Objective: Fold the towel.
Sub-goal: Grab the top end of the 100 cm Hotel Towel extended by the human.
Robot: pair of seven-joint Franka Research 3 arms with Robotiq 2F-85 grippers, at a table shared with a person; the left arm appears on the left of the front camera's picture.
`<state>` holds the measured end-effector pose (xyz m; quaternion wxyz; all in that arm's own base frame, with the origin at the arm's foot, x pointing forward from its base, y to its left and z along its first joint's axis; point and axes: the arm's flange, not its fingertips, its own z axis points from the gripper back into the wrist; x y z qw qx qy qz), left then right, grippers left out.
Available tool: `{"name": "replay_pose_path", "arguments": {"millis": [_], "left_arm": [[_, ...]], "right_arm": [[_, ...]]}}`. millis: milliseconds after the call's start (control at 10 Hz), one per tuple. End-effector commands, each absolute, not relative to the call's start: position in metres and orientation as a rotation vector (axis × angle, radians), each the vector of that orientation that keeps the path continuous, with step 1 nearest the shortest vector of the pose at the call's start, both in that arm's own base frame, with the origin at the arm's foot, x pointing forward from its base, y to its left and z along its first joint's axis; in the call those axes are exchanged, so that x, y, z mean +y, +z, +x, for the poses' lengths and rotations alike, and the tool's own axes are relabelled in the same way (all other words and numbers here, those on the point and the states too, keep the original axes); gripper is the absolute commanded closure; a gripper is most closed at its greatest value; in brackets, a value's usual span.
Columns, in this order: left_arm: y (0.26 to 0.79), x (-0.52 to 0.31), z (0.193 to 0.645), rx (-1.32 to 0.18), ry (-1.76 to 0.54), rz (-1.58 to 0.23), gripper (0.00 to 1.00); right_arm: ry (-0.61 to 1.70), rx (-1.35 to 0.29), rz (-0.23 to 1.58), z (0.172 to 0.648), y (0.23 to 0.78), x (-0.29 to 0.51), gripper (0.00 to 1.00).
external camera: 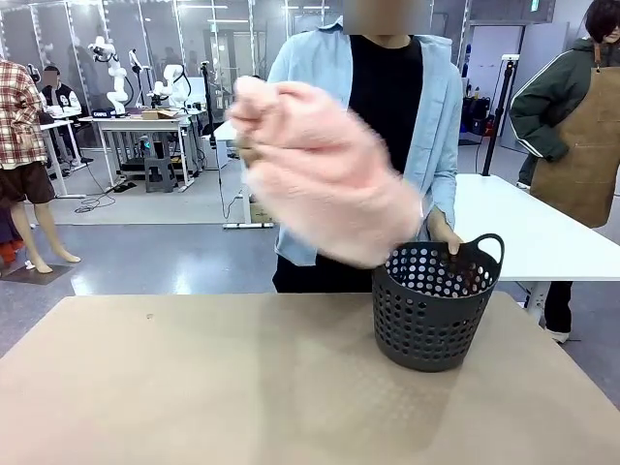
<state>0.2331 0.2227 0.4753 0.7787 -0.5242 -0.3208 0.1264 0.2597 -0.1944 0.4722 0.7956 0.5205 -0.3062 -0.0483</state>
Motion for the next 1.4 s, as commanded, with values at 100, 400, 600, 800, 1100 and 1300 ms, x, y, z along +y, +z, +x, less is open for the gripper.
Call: {"name": "replay_pose_path", "arguments": {"millis": [100,400,600,800,1100,1300], "left_arm": [[0.4751,0.2228,0.2332,-0.695,0.266,-1.144,0.0],[0.4751,0.2228,0.2332,-0.695,0.266,-1.144,0.0],[0.4751,0.2228,0.2332,-0.695,0.266,-1.144,0.0],[0.4751,0.2228,0.2332,-0.695,0.266,-1.144,0.0],[0.4751,0.2228,0.2332,-0.695,0.266,-1.144,0.0],[0.4751,0.2228,0.2332,-0.695,0.266,-1.144,0.0]], "right_arm": [[-0.098,-0.675,1.126,0.2613,0.4726,-0.1958,0.0],[-0.098,-0.675,1.126,0.2613,0.4726,-0.1958,0.0],[-0.098,-0.675,1.126,0.2613,0.4726,-0.1958,0.0],[-0.098,-0.675,1.126,0.2613,0.4726,-0.1958,0.0],[-0.098,-0.675,1.126,0.2613,0.4726,-0.1958,0.0],[-0.098,-0.675,1.126,0.2613,0.4726,-0.1958,0.0]]}}
